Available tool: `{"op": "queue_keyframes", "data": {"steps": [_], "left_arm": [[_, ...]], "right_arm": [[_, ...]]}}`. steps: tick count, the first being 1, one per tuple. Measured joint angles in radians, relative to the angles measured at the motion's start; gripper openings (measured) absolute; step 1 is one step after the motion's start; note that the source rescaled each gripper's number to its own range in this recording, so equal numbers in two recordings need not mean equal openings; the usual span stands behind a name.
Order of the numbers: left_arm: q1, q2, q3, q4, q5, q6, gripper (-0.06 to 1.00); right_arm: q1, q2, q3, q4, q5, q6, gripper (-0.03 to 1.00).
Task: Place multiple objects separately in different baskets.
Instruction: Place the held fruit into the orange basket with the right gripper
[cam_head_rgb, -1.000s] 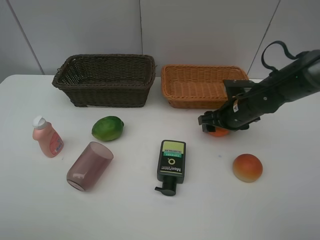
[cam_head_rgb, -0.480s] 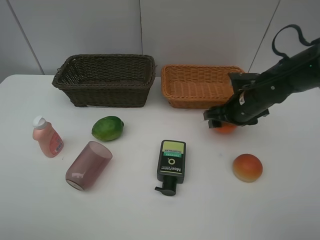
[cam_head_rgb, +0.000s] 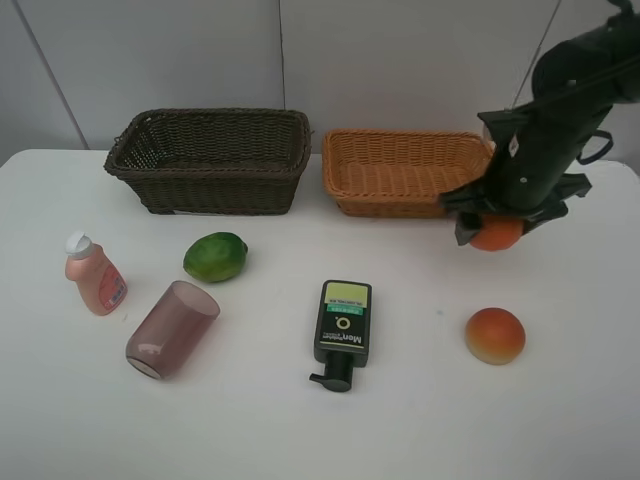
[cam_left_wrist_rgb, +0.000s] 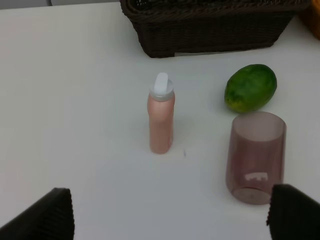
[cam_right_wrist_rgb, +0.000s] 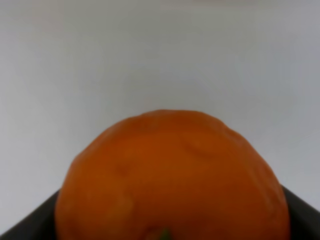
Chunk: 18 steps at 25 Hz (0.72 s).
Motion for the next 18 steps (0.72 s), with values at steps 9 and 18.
{"op": "queue_keyframes", "data": {"steps": [9,18], "left_arm": [[0.000,0.000,0.000,0.000,0.000,0.000,1.00],[0.000,0.000,0.000,0.000,0.000,0.000,1.00]], "right_arm": [[-0.032,0.161,-0.398,0.127,0.242,-0.163,0.31],[-0.038,0.460,-0.839,0.114,0.298,-0.167,0.31]]}}
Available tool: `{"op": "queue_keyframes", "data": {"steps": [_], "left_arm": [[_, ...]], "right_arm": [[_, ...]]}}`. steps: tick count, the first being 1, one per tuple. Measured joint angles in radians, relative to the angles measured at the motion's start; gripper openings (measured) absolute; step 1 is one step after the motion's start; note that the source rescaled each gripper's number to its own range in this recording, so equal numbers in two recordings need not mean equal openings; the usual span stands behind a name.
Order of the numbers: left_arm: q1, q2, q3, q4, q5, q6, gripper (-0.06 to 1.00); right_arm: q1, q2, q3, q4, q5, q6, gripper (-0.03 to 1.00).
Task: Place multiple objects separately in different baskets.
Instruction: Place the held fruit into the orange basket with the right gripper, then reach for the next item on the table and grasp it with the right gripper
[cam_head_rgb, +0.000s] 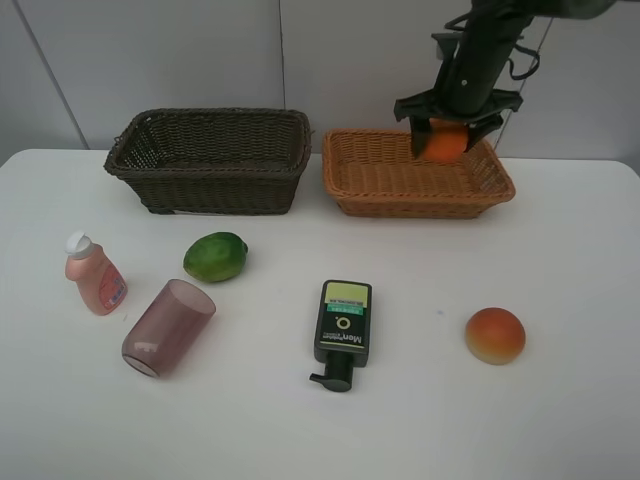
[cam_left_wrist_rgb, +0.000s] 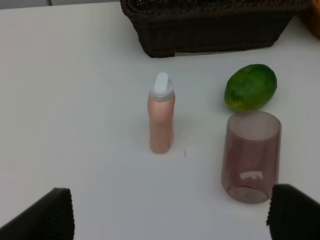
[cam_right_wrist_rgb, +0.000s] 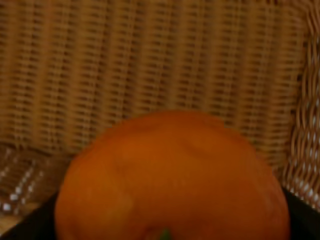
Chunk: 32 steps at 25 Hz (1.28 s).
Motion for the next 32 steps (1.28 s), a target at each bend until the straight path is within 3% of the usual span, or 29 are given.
{"op": "queue_keyframes", "data": {"steps": [10,18,19,20,22,24,29,32], "left_arm": [[0.000,0.000,0.000,0.000,0.000,0.000,1.00],[0.000,0.000,0.000,0.000,0.000,0.000,1.00],[0.000,0.000,0.000,0.000,0.000,0.000,1.00],[0.000,0.000,0.000,0.000,0.000,0.000,1.00],[0.000,0.000,0.000,0.000,0.000,0.000,1.00],[0.000,0.000,0.000,0.000,0.000,0.000,1.00],[0.000,0.000,0.000,0.000,0.000,0.000,1.00],[0.000,0.000,0.000,0.000,0.000,0.000,1.00]], "right_arm": [[-0.019,0.175,-0.066,-0.011,-0.129,0.000,0.31],[-0.019,0.182,-0.066,-0.011,-0.149,0.023,0.31],[-0.019,0.182,-0.066,-0.011,-0.149,0.023,0.34],[-0.019,0.182,-0.066,-0.011,-0.150,0.023,0.45],[-0.019,0.182,-0.066,-0.011,-0.152,0.023,0.76],[-0.019,0.182,-0.066,-0.011,-0.153,0.023,0.90],[-0.018,0.141,-0.066,0.006,-0.121,0.020,0.97],[-0.018,0.088,-0.066,0.011,-0.034,-0.013,0.97]]}}
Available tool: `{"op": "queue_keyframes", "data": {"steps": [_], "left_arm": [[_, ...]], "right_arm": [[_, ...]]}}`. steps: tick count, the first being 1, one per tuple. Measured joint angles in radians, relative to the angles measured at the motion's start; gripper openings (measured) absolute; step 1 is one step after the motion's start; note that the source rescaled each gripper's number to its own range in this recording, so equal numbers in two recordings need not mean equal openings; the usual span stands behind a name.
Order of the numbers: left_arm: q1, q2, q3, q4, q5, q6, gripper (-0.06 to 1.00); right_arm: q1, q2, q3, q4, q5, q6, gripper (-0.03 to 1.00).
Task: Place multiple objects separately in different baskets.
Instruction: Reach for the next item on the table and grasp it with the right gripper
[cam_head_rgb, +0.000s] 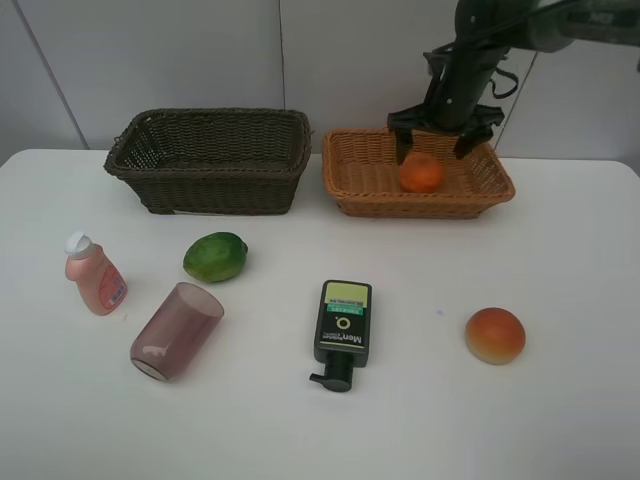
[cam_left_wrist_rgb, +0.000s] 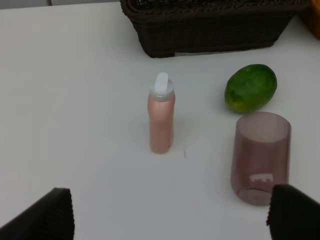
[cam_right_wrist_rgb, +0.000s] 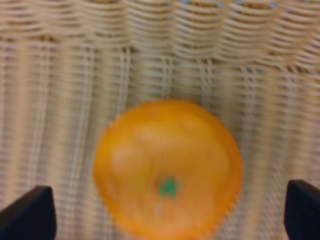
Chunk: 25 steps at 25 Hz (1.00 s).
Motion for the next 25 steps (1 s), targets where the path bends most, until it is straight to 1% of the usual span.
{"op": "queue_keyframes", "data": {"steps": [3,5,9,12,15,17,19,21,25], "left_arm": [[0.000,0.000,0.000,0.000,0.000,0.000,1.00],[0.000,0.000,0.000,0.000,0.000,0.000,1.00],[0.000,0.000,0.000,0.001,0.000,0.000,1.00],[0.000,0.000,0.000,0.001,0.000,0.000,1.00],[0.000,0.000,0.000,0.001,0.000,0.000,1.00],[0.000,0.000,0.000,0.001,0.000,0.000,1.00],[0.000,0.000,0.000,0.001,0.000,0.000,1.00],[0.000,0.000,0.000,0.001,0.000,0.000,1.00],[0.000,0.000,0.000,0.001,0.000,0.000,1.00]], "right_arm": [[0.012,-0.069,0.035,0.007,0.089,-0.036,0.97],[0.022,-0.126,0.085,0.036,0.109,-0.053,0.97],[0.034,-0.244,0.221,0.067,0.114,-0.061,0.97],[0.030,-0.344,0.382,0.073,0.091,-0.061,0.97],[0.025,-0.464,0.575,0.052,0.028,-0.064,0.97],[0.024,-0.552,0.702,0.052,-0.026,-0.086,0.97],[0.024,-0.646,0.830,0.054,-0.068,-0.153,0.97],[0.024,-0.721,0.930,0.070,-0.104,-0.250,0.97],[0.024,-0.819,1.067,0.107,-0.131,-0.507,0.97]]}}
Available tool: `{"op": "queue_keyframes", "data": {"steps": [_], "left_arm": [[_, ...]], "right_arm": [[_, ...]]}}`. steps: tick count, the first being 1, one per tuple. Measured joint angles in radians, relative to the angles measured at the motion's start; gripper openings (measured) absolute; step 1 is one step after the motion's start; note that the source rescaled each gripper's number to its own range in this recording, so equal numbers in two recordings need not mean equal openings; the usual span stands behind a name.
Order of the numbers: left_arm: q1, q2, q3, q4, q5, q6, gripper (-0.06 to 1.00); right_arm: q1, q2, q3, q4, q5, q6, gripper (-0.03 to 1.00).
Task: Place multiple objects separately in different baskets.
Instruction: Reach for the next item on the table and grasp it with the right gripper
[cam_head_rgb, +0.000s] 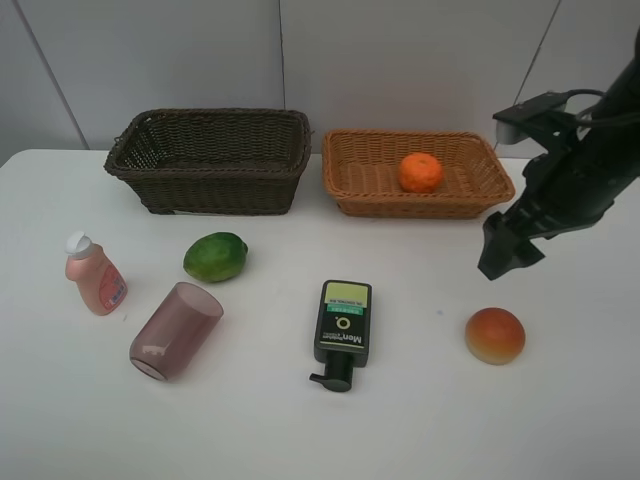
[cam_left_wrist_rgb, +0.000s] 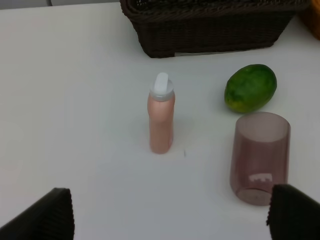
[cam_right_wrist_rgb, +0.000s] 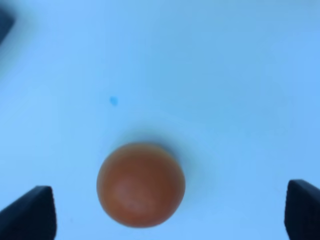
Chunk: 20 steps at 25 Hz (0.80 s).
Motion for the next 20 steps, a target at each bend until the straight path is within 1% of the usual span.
{"op": "queue_keyframes", "data": {"steps": [2,9,14,17,20], "left_arm": [[0.000,0.000,0.000,0.000,0.000,0.000,1.00],[0.000,0.000,0.000,0.000,0.000,0.000,1.00],[0.000,0.000,0.000,0.000,0.000,0.000,1.00],[0.000,0.000,0.000,0.000,0.000,0.000,1.00],[0.000,0.000,0.000,0.000,0.000,0.000,1.00]], "right_arm": [[0.000,-0.018,0.042,0.018,-0.010,-0.127,0.97],[0.023,-0.022,0.186,0.030,-0.115,-0.453,0.97],[0.023,-0.019,0.256,0.030,-0.203,-0.577,0.97],[0.023,0.002,0.266,0.030,-0.250,-0.602,0.97],[0.023,0.034,0.266,0.037,-0.270,-0.606,0.97]]}}
